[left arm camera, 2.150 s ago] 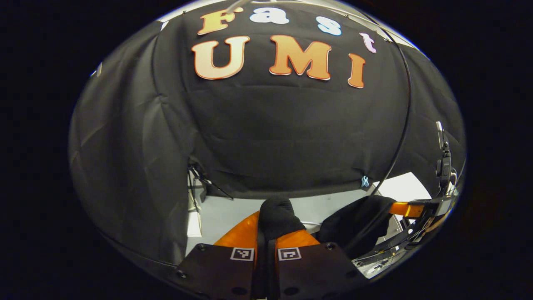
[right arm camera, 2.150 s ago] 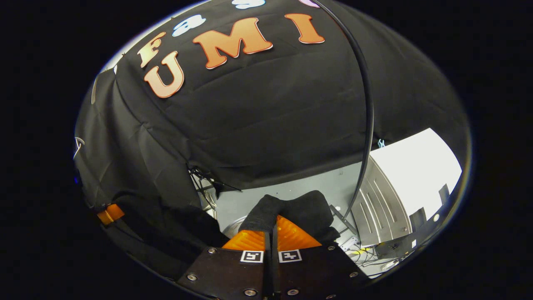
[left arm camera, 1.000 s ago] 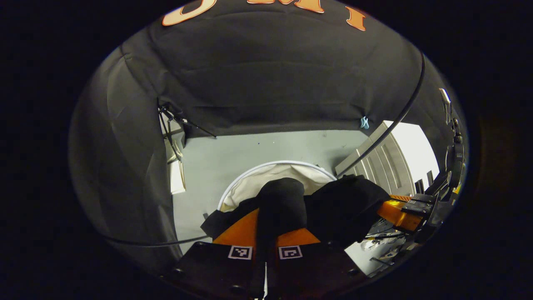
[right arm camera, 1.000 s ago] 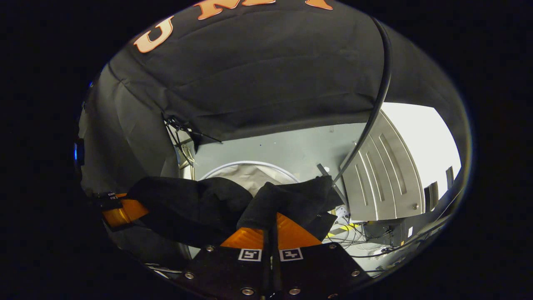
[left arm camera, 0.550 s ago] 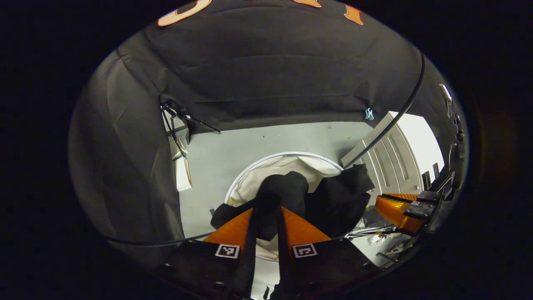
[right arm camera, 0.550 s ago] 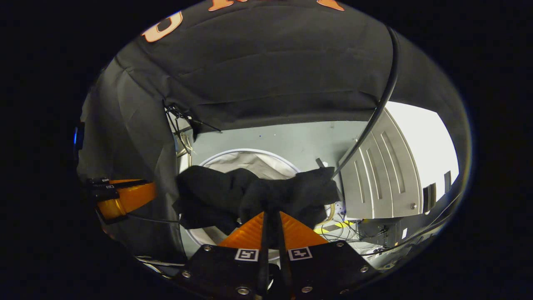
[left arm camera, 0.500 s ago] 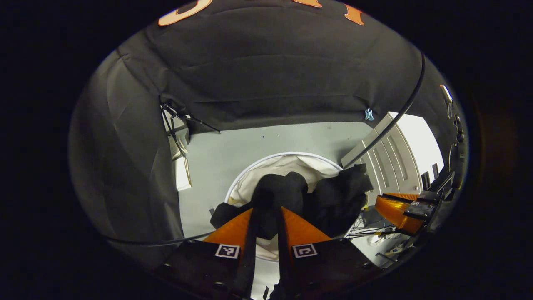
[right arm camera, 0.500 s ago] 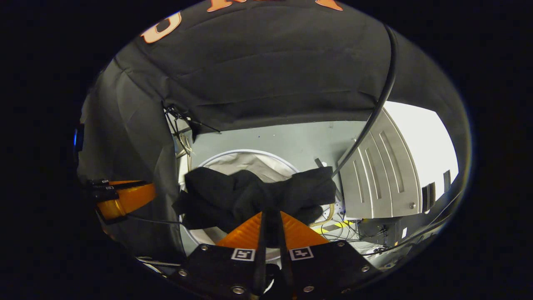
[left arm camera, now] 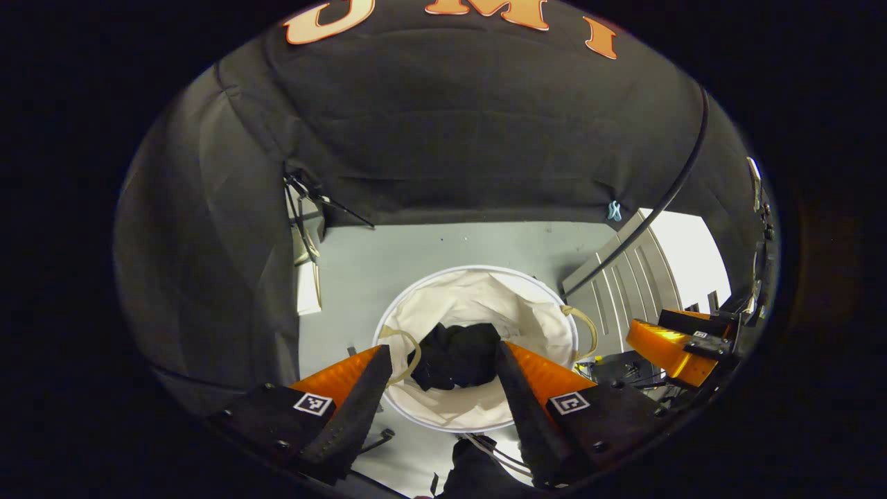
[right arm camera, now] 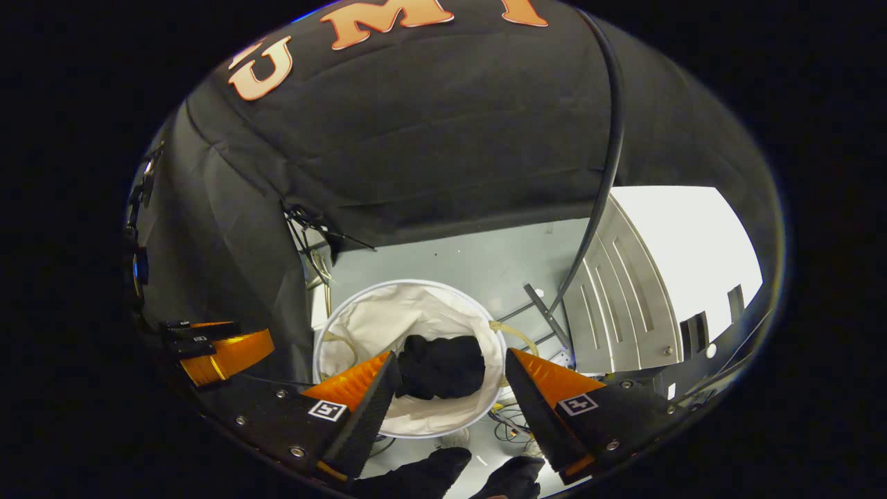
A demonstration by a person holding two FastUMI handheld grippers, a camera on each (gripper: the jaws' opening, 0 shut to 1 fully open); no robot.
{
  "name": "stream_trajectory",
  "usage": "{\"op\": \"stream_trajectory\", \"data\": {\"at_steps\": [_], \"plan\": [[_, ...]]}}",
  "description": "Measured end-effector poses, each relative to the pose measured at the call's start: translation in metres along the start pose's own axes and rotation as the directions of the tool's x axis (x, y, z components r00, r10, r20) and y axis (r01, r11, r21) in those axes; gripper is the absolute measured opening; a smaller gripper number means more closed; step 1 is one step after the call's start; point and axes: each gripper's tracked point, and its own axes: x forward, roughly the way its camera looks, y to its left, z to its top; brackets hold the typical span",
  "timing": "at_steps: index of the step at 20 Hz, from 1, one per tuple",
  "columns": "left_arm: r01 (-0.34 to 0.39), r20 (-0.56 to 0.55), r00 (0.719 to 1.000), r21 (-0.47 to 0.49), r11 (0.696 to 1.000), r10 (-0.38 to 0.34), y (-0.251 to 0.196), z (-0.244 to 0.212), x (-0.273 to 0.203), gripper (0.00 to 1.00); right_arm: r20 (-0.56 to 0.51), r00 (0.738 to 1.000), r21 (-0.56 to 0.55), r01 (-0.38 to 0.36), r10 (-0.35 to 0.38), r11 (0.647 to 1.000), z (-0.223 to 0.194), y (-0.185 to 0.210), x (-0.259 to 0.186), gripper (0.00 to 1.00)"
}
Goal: Grasp the clothes on the hanger with both hands and then place them into the laundry hamper below.
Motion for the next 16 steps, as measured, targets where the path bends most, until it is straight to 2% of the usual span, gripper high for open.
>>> {"op": "stream_trajectory", "data": {"at_steps": [3, 4, 8, 12, 15, 16], "plan": [[-0.042, 0.073, 0.996, -0.023, 0.999, 0.044, -0.012, 0.012, -0.033, 0.96, 0.053, 0.999, -0.017, -0.014, 0.014, 1.0, 0.021, -0.032, -0.039, 0.95], [-0.053, 0.1, 0.993, -0.04, 0.998, 0.057, -0.017, 0.014, -0.049, 0.98, 0.077, 0.997, -0.021, -0.015, 0.017, 1.0, 0.03, -0.045, -0.056, 0.95], [-0.086, 0.222, 0.969, -0.106, 0.991, 0.107, -0.037, 0.04, -0.111, 0.98, 0.2, 0.98, -0.013, -0.009, 0.012, 1.0, 0.069, -0.105, -0.131, 0.95], [-0.095, 0.352, 0.925, -0.154, 0.983, 0.145, -0.067, 0.06, -0.179, 0.98, 0.316, 0.949, -0.041, 0.014, 0.0, 0.999, 0.104, -0.158, -0.206, 0.94], [-0.094, 0.449, 0.879, -0.172, 0.981, 0.163, -0.083, 0.08, -0.23, 1.0, 0.406, 0.914, -0.053, 0.016, 0.007, 0.998, 0.132, -0.179, -0.259, 0.94], [-0.096, 0.48, 0.861, -0.173, 0.98, 0.169, -0.086, 0.088, -0.247, 0.98, 0.433, 0.901, -0.055, 0.014, 0.011, 0.998, 0.141, -0.183, -0.276, 0.94]]}}
